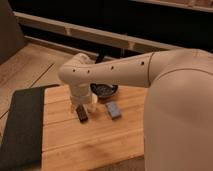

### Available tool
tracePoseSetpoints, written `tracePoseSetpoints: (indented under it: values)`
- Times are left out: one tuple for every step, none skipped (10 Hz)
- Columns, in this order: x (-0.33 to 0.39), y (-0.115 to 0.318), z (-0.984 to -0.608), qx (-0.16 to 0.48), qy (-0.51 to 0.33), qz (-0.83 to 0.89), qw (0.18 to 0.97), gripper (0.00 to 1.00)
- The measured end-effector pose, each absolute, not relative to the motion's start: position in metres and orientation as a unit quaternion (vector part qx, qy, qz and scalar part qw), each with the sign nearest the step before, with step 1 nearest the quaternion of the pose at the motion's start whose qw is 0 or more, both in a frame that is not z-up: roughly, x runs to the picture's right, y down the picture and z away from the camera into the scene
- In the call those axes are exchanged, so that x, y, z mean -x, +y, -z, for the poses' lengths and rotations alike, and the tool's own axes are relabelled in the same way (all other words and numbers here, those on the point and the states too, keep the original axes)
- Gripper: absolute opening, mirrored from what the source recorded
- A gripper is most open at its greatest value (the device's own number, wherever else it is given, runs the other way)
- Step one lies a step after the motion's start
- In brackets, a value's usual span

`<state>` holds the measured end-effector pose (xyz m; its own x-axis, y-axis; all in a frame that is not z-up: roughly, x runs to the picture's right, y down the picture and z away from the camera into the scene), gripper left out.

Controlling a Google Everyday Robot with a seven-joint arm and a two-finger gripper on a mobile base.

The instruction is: Place the eraser in the ceramic cup

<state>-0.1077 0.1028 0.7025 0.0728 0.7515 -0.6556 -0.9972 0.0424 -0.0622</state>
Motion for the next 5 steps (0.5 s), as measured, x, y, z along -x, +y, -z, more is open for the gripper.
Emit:
tracePoseSetpoints:
  values:
    - [0.109, 0.102, -0.703, 0.263, 0.232, -0.639, 0.684, 0.65]
    - [0.11, 0.098, -0.706, 0.261, 0.23, -0.638, 0.687, 0.65]
    - [0.114, 0.088, -0.715, 0.255, 0.22, -0.63, 0.7, 0.65]
    - [0.129, 0.076, -0.724, 0.254, 0.197, -0.614, 0.721, 0.65]
    - [0.143, 0.067, -0.731, 0.255, 0.173, -0.6, 0.738, 0.65]
